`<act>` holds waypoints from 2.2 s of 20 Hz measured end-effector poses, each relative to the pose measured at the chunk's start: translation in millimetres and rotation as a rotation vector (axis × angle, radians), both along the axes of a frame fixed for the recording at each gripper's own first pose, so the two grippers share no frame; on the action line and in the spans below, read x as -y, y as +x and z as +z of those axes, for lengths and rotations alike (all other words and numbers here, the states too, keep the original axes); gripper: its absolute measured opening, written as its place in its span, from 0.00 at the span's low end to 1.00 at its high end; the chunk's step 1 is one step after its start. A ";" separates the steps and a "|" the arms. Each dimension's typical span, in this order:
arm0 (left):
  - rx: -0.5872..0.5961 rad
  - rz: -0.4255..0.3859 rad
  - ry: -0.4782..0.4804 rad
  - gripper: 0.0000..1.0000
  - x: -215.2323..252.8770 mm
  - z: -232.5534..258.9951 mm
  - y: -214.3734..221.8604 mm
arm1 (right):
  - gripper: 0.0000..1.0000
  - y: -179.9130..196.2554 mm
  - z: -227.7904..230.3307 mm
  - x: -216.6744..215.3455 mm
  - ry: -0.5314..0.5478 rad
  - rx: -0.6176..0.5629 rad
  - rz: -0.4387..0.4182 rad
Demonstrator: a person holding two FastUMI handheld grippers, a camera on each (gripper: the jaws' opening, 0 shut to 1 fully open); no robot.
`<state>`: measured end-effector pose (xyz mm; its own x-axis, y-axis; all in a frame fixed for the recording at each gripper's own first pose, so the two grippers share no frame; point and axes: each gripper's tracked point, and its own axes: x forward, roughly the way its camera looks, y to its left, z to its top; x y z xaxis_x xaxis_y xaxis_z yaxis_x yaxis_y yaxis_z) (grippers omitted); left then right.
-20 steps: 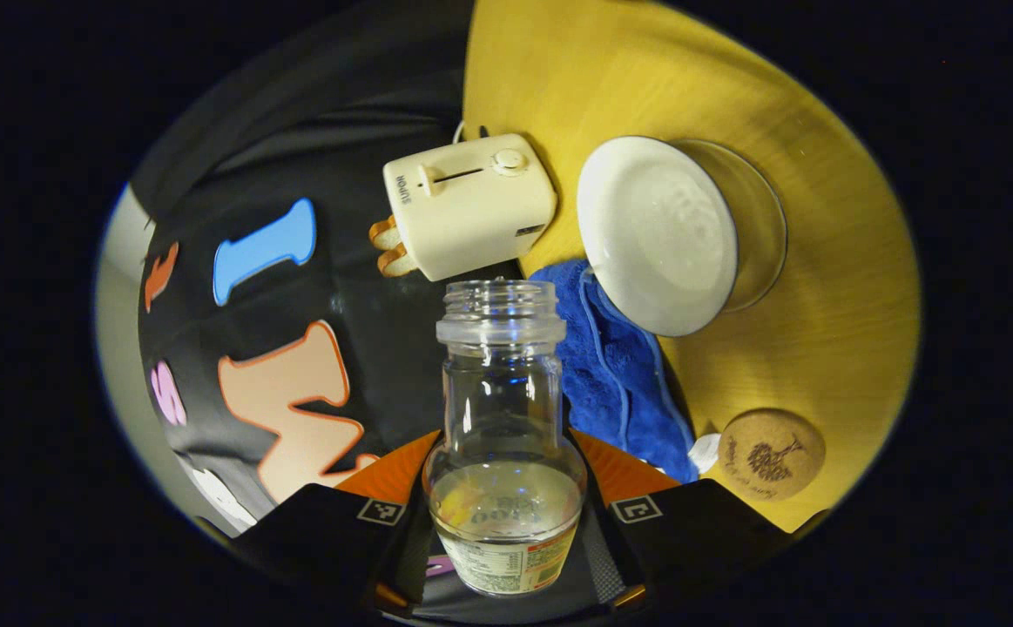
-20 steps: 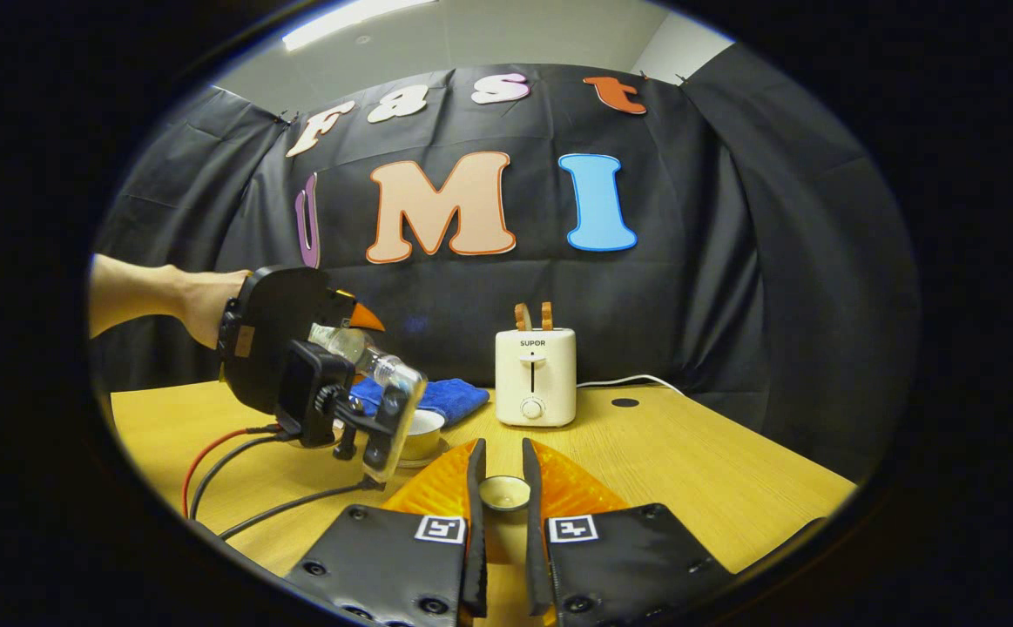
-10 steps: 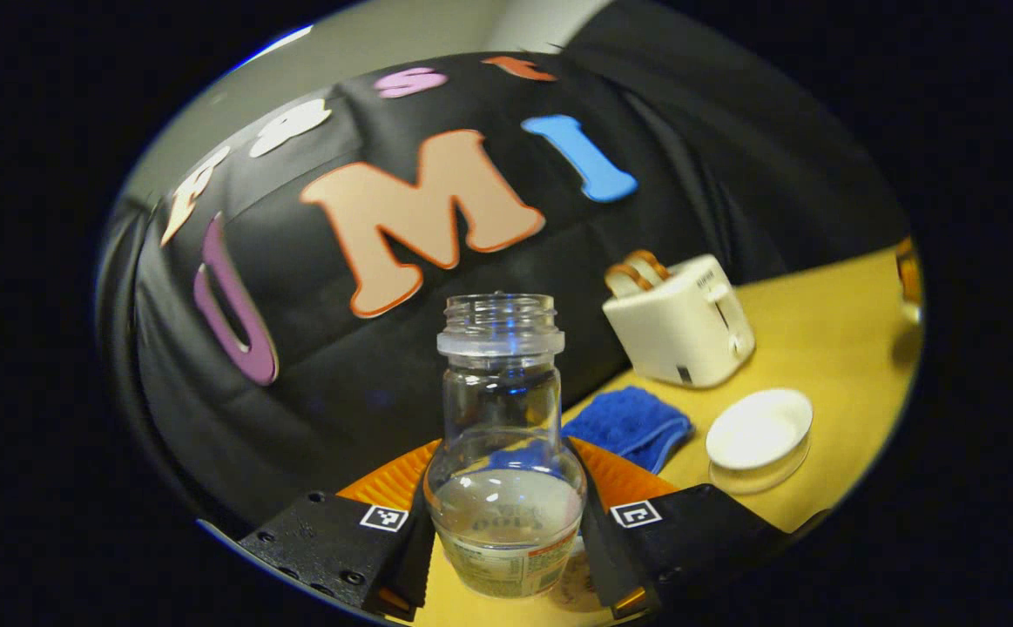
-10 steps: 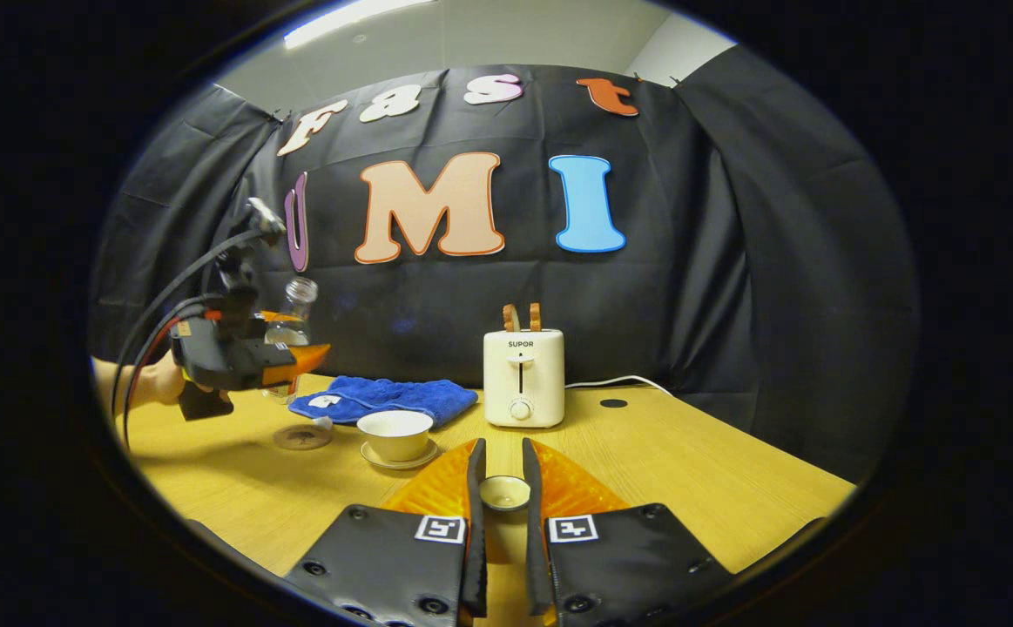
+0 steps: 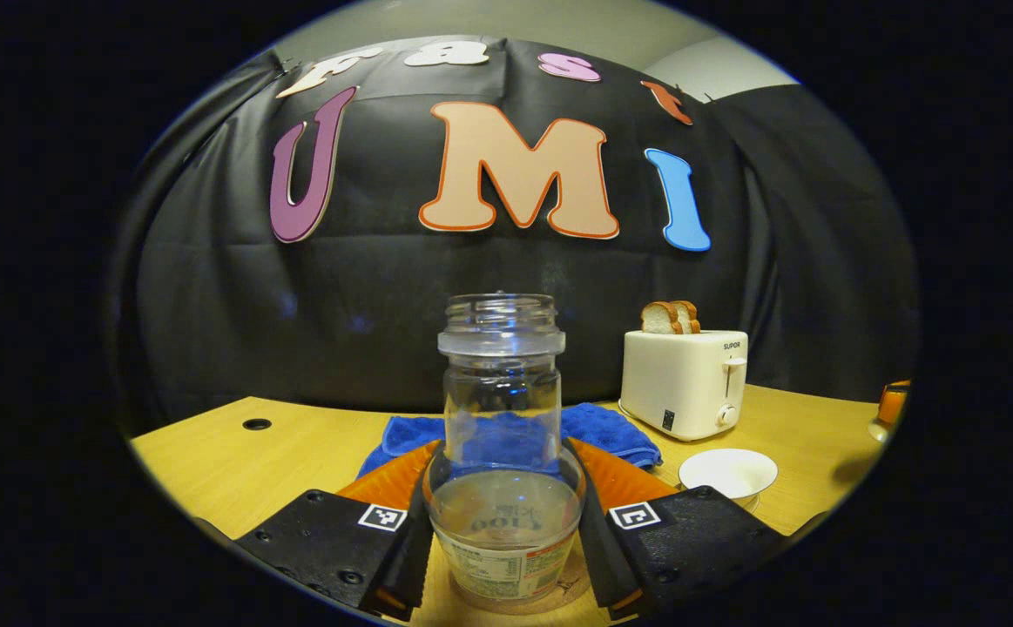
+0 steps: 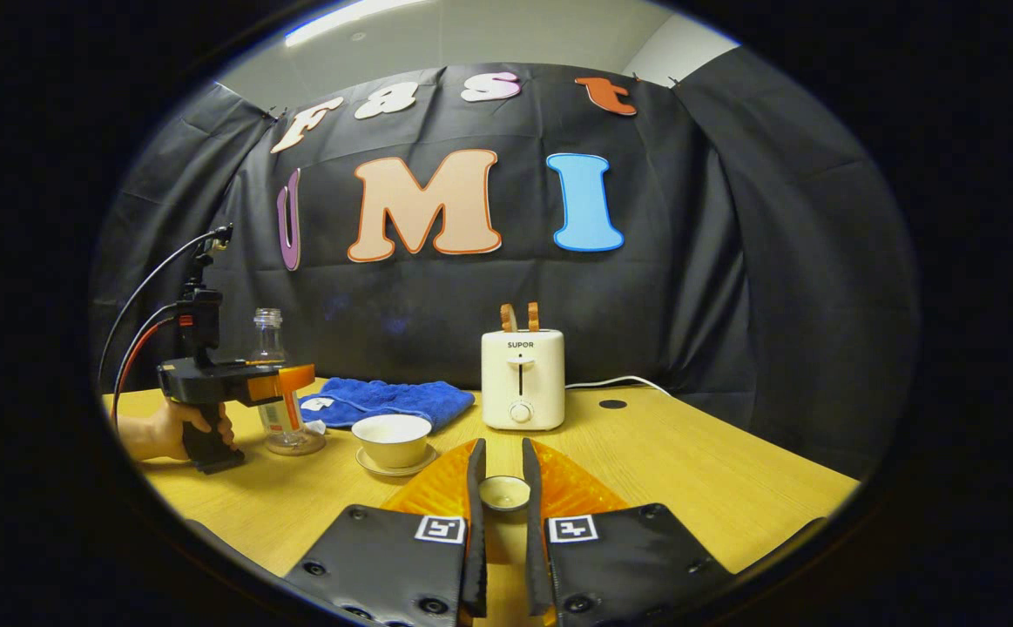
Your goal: Open the teacup lid with one hand, grasp the water bottle and pour water into the teacup with the other hand; after pouring, place the water bottle on the coaster and then close the teacup lid.
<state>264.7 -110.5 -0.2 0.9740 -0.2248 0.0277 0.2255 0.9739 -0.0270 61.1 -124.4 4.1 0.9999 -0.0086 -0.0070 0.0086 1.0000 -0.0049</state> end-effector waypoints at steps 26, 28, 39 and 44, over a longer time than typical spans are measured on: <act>-0.007 0.003 0.027 0.97 2.6 -7.4 4.1 | 0.21 150.9 -22.2 -121.4 -0.040 -0.083 0.121; -0.007 0.004 0.027 0.97 2.2 -6.9 3.8 | 0.20 153.6 -22.9 -126.1 -0.033 -0.085 0.130; -0.010 0.008 0.026 0.97 1.2 -7.5 3.6 | 0.22 157.0 -32.0 -137.4 -0.080 -0.145 0.155; -0.014 0.002 0.025 0.97 2.2 -7.8 2.2 | 0.46 155.5 -34.9 -136.8 -0.052 -0.160 0.169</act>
